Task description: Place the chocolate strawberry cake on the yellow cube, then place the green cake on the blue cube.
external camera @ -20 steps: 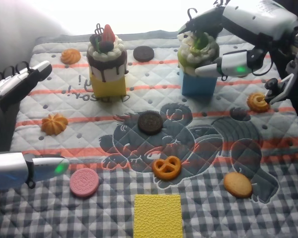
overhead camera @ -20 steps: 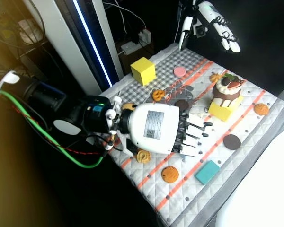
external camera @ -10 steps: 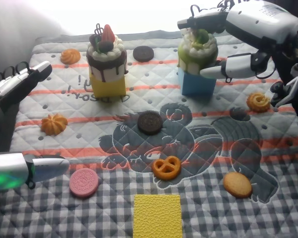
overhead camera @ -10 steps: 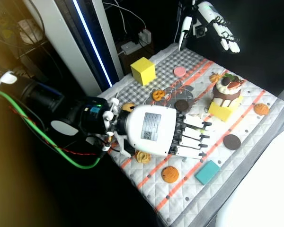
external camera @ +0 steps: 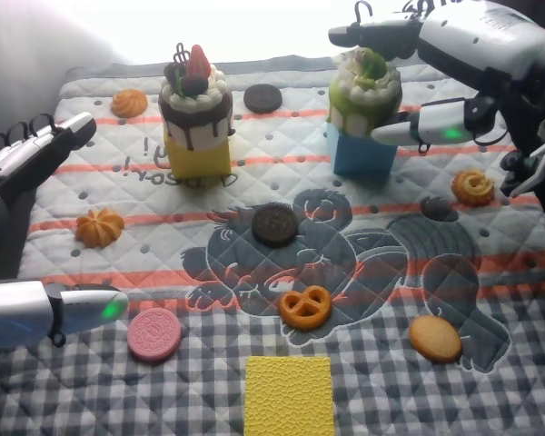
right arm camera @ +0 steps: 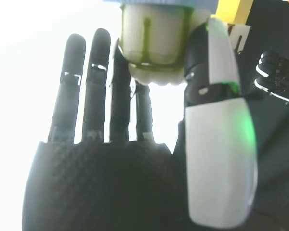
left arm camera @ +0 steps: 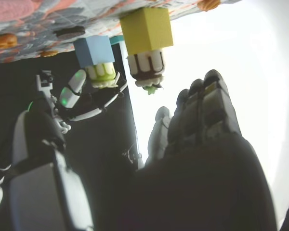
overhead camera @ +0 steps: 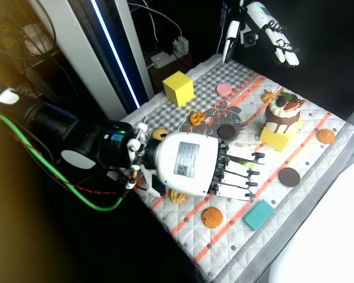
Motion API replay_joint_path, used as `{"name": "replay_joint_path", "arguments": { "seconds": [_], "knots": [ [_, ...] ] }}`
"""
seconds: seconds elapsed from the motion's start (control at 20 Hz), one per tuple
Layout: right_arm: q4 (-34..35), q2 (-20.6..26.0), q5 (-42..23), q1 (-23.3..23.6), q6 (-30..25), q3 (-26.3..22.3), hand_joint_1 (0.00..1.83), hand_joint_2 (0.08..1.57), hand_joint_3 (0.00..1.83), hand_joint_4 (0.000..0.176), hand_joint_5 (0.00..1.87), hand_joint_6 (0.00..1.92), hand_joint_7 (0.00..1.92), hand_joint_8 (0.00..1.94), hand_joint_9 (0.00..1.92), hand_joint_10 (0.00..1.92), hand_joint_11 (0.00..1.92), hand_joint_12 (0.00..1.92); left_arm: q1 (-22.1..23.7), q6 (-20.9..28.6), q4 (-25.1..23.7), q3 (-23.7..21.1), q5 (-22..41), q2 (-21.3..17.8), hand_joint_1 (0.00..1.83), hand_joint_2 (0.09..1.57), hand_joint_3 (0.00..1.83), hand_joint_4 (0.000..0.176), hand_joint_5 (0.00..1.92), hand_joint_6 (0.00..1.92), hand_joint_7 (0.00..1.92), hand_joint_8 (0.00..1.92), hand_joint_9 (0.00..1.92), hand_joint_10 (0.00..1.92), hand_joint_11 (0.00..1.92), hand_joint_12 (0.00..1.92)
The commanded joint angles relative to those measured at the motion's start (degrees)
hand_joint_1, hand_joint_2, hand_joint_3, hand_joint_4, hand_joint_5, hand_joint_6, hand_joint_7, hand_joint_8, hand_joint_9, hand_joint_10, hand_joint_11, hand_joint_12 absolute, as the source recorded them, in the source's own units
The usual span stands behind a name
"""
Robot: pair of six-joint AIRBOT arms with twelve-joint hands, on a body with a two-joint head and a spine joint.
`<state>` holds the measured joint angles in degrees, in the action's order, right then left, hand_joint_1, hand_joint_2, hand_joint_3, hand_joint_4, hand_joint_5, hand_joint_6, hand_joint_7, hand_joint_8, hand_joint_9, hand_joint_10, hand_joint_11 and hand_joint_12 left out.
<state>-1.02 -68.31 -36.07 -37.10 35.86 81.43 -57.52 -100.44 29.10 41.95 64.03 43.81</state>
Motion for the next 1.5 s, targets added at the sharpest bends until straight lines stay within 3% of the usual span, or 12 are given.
{"name": "replay_joint_path", "arguments": {
  "seconds": [0.0, 0.15, 0.2, 0.35, 0.55, 0.6, 0.65, 0.85, 1.1, 1.2, 1.25, 1.45],
  "knots": [
    [0.80, 0.34, -6.07, 0.29, 0.01, -0.15, 1.06, 1.01, 0.00, 0.059, 0.29, 0.00, 0.56, 0.00, 0.53, 0.19, 0.22, 1.07, 0.14, 0.30, -1.23, -0.08, 7.41, -0.06, 0.77, 0.83, 0.00, 0.159, 0.00, 0.00, 0.00, 0.00, 0.00, 0.00, 0.00, 0.00],
    [1.02, 1.11, -7.24, 0.09, 0.02, -0.63, 0.89, 0.95, 0.00, 0.167, 0.02, 0.00, 0.17, 0.01, 0.16, 0.01, 0.00, 0.43, 0.13, 0.32, -1.15, -0.08, 7.47, -0.05, 0.76, 0.83, 0.00, 0.159, 0.00, 0.00, 0.00, 0.00, 0.00, 0.00, 0.00, 0.00],
    [1.02, 1.28, -7.38, 0.05, 0.02, -0.73, 0.82, 0.92, 0.00, 0.174, 0.00, 0.00, 0.03, 0.00, 0.03, 0.00, 0.00, 0.09, 0.11, 0.43, -1.14, -0.08, 7.49, -0.02, 0.75, 0.83, 0.00, 0.159, 0.00, 0.00, 0.00, 0.00, 0.00, 0.00, 0.00, 0.00],
    [1.13, 1.91, -8.48, -0.27, 0.20, -1.39, 0.75, 0.88, 0.00, 0.176, 0.00, 0.00, 0.00, 0.00, 0.00, 0.00, 0.00, 0.00, 0.02, 1.70, -1.21, 0.01, 7.82, 0.05, 0.76, 0.83, 0.00, 0.174, 0.00, 0.00, 0.00, 0.00, 0.00, 0.00, 0.00, 0.00],
    [3.54, 6.11, -17.86, -4.27, 1.37, -6.10, 0.64, 0.88, 0.00, 0.176, 0.00, 0.00, 0.00, 0.00, 0.00, 0.00, 0.00, 0.00, -0.22, 6.19, -3.78, 0.58, 9.37, -0.73, 0.81, 0.81, 0.00, 0.135, 0.00, 0.00, 0.00, 0.00, 0.00, 0.00, 0.00, 0.00],
    [4.01, 7.01, -20.18, -5.46, 1.37, -7.06, 0.69, 0.89, 0.00, 0.176, 0.00, 0.00, 0.00, 0.00, 0.00, 0.00, 0.00, 0.00, -0.23, 8.29, -4.50, 0.99, 9.68, -0.80, 0.82, 0.82, 0.00, 0.150, 0.00, 0.00, 0.00, 0.00, 0.00, 0.00, 0.00, 0.00],
    [4.79, 8.76, -23.79, -7.46, 1.37, -9.01, 0.64, 0.90, 0.00, 0.176, 0.00, 0.00, 0.00, 0.00, 0.00, 0.00, 0.00, 0.00, -0.34, 11.64, -5.36, 1.88, 9.94, -0.77, 0.81, 0.82, 0.00, 0.171, 0.00, 0.00, 0.00, 0.00, 0.00, 0.00, 0.00, 0.00],
    [11.57, 13.20, -38.50, -20.39, 1.47, -15.87, 0.67, 0.92, 0.01, 0.176, 0.00, 0.00, 0.00, 0.00, 0.00, 0.00, 0.00, 0.00, -2.74, 29.28, -6.93, 5.74, 12.18, 0.67, 0.79, 0.79, 0.00, 0.176, 0.00, 0.00, 0.00, 0.00, 0.00, 0.00, 0.00, 0.00],
    [15.68, 15.38, -49.66, -30.45, 1.47, -20.63, 0.71, 0.92, 0.00, 0.176, 0.00, 0.00, 0.00, 0.00, 0.00, 0.00, 0.00, 0.00, -5.98, 31.59, -7.83, 4.09, 18.09, -0.56, 0.76, 0.79, 0.00, 0.176, 0.00, 0.00, 0.00, 0.00, 0.00, 0.00, 0.00, 0.00],
    [16.16, 16.43, -53.20, -33.55, 1.47, -22.50, 0.74, 0.91, 0.00, 0.176, 0.00, 0.00, 0.00, 0.00, 0.00, 0.00, 0.00, 0.00, -6.71, 33.10, -8.76, 3.81, 20.36, -0.76, 0.74, 0.77, 0.00, 0.137, 0.00, 0.00, 0.00, 0.00, 0.00, 0.00, 0.00, 0.00],
    [17.17, 17.18, -56.21, -35.73, 1.47, -23.71, 0.73, 0.90, 0.00, 0.176, 0.00, 0.00, 0.00, 0.00, 0.00, 0.00, 0.00, 0.00, -7.54, 35.40, -9.14, 4.00, 21.83, -0.84, 0.72, 0.75, 0.00, 0.168, 0.00, 0.00, 0.00, 0.00, 0.00, 0.00, 0.00, 0.00],
    [19.47, 17.35, -56.88, -36.95, 1.66, -22.99, 0.71, 0.91, 0.00, 0.131, 0.00, 0.00, 0.00, 0.00, 0.00, 0.00, 0.00, 0.00, -7.90, 40.63, -9.12, 6.11, 22.33, -0.61, 0.73, 0.82, 0.01, 0.176, 0.00, 0.00, 0.00, 0.00, 0.00, 0.00, 0.00, 0.00]
  ]
}}
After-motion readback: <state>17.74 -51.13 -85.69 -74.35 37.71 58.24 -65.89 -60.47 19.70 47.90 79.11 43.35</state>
